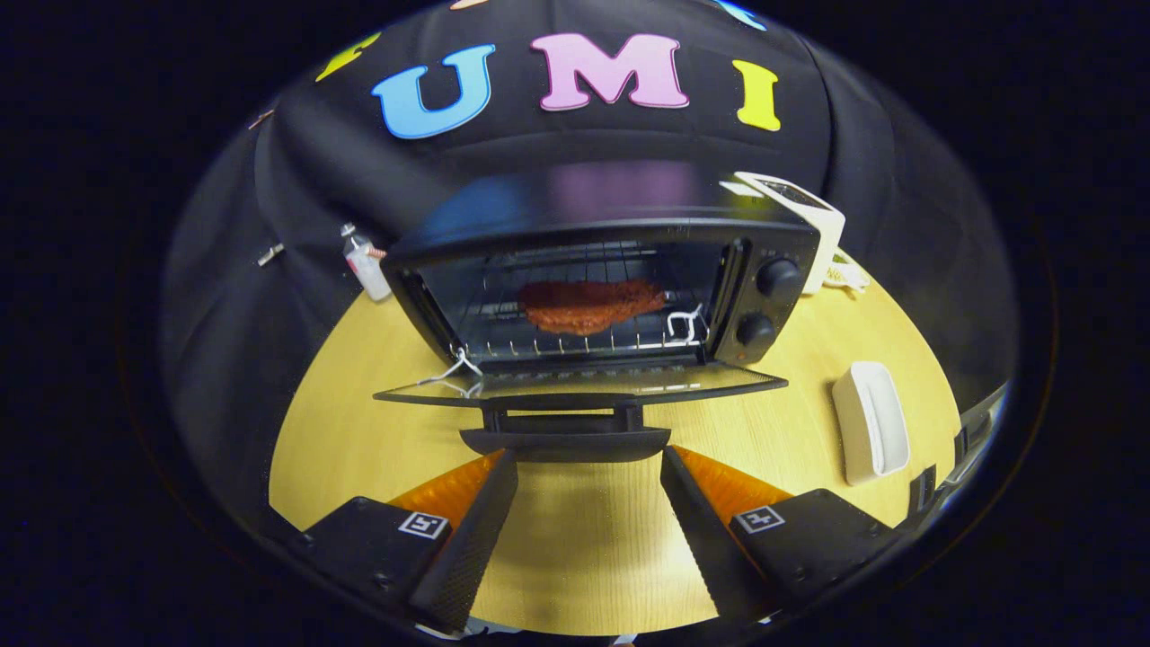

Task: Open the toaster oven, put the food inside, and close the toaster oven door.

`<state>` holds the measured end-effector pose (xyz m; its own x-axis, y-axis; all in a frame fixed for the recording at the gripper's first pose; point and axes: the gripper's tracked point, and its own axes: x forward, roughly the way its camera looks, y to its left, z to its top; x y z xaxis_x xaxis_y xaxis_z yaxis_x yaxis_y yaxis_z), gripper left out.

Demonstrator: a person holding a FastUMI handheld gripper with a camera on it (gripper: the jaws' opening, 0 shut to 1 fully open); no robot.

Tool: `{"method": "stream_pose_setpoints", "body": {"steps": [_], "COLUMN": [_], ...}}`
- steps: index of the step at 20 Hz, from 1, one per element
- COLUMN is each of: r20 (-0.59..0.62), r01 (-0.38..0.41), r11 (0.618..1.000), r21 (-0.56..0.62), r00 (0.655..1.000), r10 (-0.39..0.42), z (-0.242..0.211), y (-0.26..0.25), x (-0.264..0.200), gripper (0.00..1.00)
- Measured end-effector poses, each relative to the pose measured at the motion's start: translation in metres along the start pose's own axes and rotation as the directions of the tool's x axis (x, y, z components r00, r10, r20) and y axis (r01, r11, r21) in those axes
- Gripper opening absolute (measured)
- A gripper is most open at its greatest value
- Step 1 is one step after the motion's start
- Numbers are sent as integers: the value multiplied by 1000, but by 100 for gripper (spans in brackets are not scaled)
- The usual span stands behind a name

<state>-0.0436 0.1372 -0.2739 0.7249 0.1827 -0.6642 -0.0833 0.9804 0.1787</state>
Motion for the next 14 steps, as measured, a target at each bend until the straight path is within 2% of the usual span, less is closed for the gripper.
{"method": "stream_pose_setpoints", "body": {"steps": [4,14], "r20": [45,72], "r01": [-1,5], "r11": [1000,1000], "r21": [28,23], "r00": [999,997], "r10": [0,-6], "z": [23,31], "y": [-4,-9], "x": [-4,-6], "gripper": [99,99]}}
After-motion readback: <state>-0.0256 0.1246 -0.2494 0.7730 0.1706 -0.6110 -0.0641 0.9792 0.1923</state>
